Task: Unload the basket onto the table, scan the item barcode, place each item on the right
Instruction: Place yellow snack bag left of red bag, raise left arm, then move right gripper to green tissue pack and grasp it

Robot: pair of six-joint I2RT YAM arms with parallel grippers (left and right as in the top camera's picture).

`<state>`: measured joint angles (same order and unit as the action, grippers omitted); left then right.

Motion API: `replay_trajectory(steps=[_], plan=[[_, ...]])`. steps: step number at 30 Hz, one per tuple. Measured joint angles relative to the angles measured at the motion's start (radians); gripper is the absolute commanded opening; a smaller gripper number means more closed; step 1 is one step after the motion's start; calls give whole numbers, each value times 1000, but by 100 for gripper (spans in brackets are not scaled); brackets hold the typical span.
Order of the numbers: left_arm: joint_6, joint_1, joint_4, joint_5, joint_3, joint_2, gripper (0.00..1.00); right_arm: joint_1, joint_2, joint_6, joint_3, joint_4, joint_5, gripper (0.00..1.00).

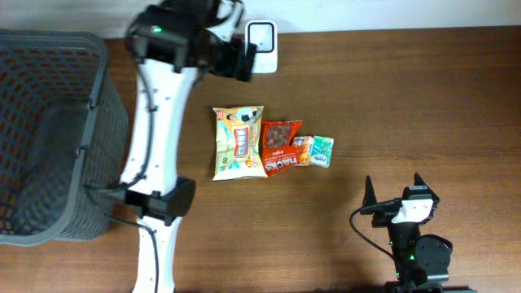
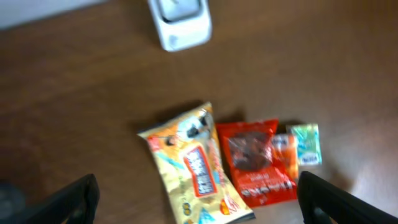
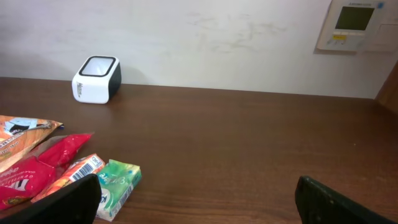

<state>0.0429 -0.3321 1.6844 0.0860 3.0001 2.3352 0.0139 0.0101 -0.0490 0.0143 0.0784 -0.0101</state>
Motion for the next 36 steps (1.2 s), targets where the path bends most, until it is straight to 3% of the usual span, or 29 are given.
replay_trajectory(steps=[7, 18, 20, 24, 28, 31, 33, 34, 35, 36], plan=[[78, 280, 2, 21, 9, -70, 99, 0, 0, 0, 0, 0, 0, 98], [83, 286, 3, 91, 9, -71, 99, 0, 0, 2, 0, -12, 19, 98], [83, 286, 3, 91, 9, -71, 99, 0, 1, 35, -2, -153, 148, 98], [83, 286, 3, 91, 9, -71, 99, 1, 3, 189, -3, -446, 585, 98], [83, 286, 3, 94, 9, -71, 99, 1, 1, 367, 8, -720, 512, 98], [83, 286, 2, 94, 9, -71, 99, 1, 29, 405, 135, -647, 405, 98], [83, 286, 2, 94, 9, -71, 99, 1, 91, 360, 296, -479, 383, 98], [83, 286, 4, 95, 9, -72, 99, 1, 214, 292, 490, -227, 387, 98], [83, 286, 6, 95, 9, -73, 99, 1, 295, 252, 569, -140, 391, 98], [84, 286, 2, 95, 9, -75, 99, 1, 401, 223, 697, 71, 392, 98]])
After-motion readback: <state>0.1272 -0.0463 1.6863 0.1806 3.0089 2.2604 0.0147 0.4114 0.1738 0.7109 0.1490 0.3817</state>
